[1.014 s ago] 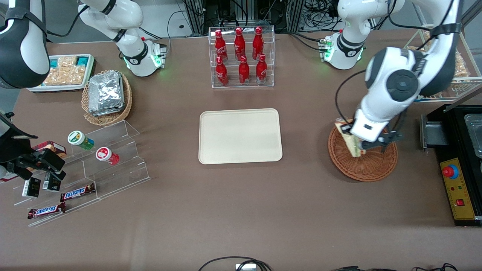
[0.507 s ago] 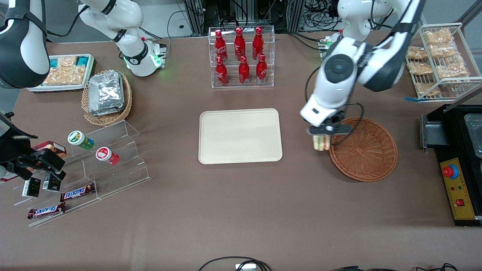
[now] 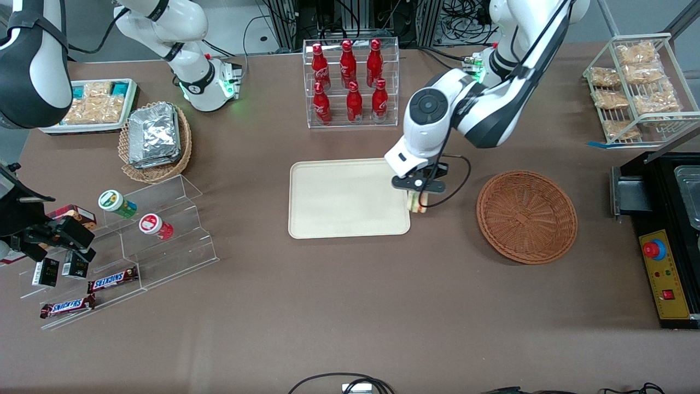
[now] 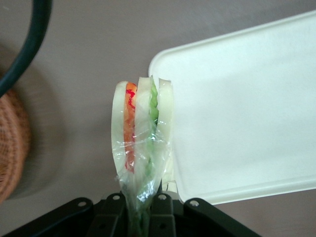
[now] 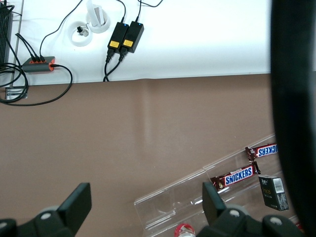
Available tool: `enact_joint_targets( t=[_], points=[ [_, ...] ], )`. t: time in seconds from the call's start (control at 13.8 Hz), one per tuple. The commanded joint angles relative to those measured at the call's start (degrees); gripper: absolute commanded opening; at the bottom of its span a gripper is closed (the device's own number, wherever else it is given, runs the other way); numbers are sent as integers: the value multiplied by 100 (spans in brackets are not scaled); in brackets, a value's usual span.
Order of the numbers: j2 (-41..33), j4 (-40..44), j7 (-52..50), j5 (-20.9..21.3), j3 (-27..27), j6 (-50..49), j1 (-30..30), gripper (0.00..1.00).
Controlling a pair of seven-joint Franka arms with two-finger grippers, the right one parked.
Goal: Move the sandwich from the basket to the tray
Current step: 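Lower the held sandwich onto the cream tray with the left gripper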
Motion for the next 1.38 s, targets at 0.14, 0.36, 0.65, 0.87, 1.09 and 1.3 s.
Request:
enact_joint_targets(
  t=[0.14,0.36,0.65,0.87,1.09,1.3],
  points=[
    [936,628,-472,271,37,-24,-537,0],
    [1630,1050,-1359,991,46,-24,-757,0],
    [2097,1324,-1730,1221,46,-15,-994,0],
    [2142,1324,-1730,1213,55,-6,-1065,0],
    [2151,1306,-1818,1213,63,-33,-1118,30],
    [2133,1306,-1845,1213,63,-68,-1101,76]
  ],
)
